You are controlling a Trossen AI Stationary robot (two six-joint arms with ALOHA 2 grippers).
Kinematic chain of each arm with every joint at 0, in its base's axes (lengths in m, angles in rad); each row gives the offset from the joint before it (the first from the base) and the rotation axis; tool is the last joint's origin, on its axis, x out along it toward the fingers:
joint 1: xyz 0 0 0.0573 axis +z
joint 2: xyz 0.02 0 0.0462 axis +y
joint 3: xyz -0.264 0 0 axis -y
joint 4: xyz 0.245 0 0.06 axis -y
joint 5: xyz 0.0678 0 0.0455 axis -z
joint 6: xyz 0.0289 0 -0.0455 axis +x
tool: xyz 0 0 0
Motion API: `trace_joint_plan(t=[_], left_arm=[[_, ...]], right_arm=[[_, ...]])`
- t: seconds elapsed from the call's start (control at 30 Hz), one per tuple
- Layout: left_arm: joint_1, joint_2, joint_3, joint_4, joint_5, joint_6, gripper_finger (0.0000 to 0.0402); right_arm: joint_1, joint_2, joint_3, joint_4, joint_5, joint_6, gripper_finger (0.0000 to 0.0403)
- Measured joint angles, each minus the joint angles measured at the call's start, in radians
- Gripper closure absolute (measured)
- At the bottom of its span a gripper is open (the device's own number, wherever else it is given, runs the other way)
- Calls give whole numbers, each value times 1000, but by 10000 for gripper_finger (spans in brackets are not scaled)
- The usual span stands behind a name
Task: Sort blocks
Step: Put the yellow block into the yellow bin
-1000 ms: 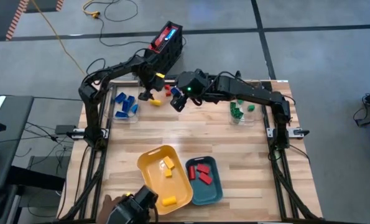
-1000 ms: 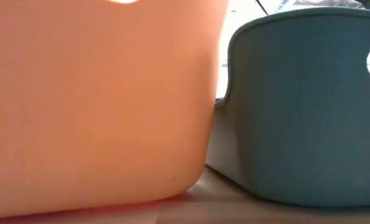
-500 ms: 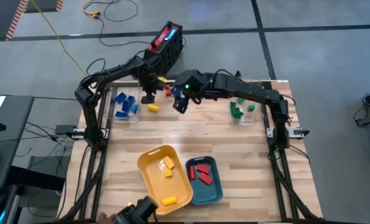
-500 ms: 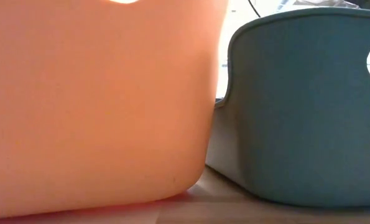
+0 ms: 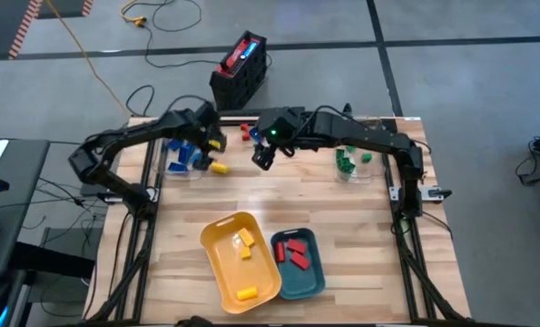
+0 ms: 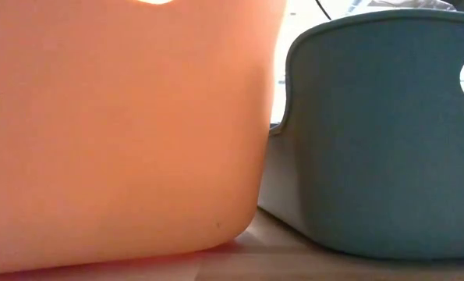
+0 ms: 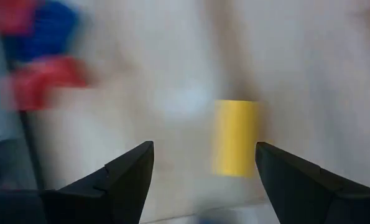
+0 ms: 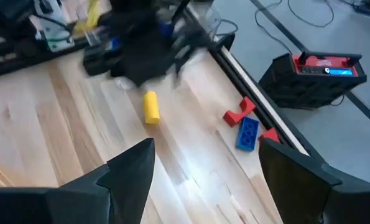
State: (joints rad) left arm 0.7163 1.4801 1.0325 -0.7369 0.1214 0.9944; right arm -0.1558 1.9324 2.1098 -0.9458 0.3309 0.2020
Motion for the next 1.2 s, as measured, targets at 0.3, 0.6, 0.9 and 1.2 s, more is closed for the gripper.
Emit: trace_joint_plan(t=[0.3, 0.6, 0.9, 1.2], left_arm=[[-113, -6, -94, 67, 11, -58, 127], [-163, -6, -197, 99, -20, -114, 127], [-159, 47, -236, 118, -15, -90, 150], [-211, 91, -216, 104, -53, 18, 231]], right_arm=[[-11, -1, 0, 58, 8, 11, 100], [-8, -1, 0, 63, 7, 18, 100], [-8, -1, 1, 81, 7, 18, 100], [-7, -1, 1, 87, 7, 27, 100]])
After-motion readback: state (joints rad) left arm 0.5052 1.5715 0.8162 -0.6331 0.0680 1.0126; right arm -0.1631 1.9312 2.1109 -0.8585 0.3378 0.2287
